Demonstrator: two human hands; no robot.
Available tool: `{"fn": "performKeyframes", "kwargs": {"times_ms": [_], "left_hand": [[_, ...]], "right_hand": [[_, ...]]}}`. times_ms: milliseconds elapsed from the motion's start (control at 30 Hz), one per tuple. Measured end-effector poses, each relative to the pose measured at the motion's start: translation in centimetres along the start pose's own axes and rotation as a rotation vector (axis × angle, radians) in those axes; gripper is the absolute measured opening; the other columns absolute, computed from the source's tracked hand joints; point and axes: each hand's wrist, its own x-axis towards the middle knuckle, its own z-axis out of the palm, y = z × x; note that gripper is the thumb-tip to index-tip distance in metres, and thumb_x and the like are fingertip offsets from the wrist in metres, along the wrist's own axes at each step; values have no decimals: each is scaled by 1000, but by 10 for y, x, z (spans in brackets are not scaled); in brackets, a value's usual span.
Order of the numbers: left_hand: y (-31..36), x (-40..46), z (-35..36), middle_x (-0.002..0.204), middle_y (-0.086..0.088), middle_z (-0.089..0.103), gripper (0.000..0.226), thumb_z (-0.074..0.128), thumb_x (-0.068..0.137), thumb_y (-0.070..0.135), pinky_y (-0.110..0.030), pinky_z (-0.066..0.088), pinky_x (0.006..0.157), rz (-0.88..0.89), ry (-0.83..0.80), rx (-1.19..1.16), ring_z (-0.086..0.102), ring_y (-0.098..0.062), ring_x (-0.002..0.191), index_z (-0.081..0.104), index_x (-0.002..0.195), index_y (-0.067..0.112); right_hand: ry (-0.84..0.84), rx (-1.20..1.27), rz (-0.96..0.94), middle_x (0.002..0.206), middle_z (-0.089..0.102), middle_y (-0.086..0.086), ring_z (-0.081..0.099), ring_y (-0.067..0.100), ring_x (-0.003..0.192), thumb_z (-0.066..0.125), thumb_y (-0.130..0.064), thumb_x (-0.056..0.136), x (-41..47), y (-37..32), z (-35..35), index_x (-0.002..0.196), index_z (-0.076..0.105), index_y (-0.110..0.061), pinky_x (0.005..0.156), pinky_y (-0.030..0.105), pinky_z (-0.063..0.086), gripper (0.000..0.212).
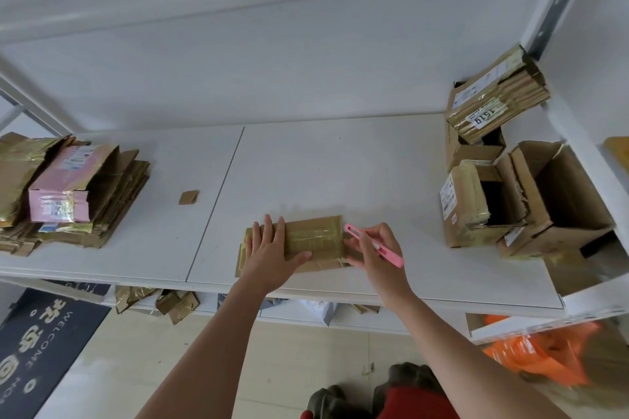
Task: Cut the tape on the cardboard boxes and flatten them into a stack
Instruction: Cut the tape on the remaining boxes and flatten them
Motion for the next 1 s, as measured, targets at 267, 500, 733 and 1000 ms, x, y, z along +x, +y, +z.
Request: {"fn": "performKeyframes", "kwargs": {"times_ms": [267,500,733,1000], "left_hand": [[-1,0,-5,164,-9,-15,108,53,83,72,-49,-5,121,10,-17,-62,-19,-35,149,-3,157,17],[-3,2,-4,164,-8,-15,111,58,81,71,-49,-5,120,15,-27,-66,-19,-35,148,-3,158,18],[0,0,-4,163,-9,-18,108,55,84,69,-50,-8,120,8,-35,-43,-22,-36,148,-5,157,19],[1,-2,-7,163,-11,-18,106,54,85,68,-50,-6,120,5,-47,-1,-20,-37,148,-6,157,19]], "right_hand": [[13,2,-39,108,70,14,72,24,99,53,-13,101,0,2,3,94,49,-1,74,42,62,15],[5,-5,-23,111,69,15,72,25,101,53,-15,101,2,2,4,94,48,-1,77,45,61,16],[-7,74,84,105,73,17,72,28,99,54,-10,100,2,-3,1,84,45,-4,74,39,61,20],[-117,-61,50,112,68,16,71,25,102,52,-9,101,-3,-3,-9,88,44,4,78,35,60,20]]}}
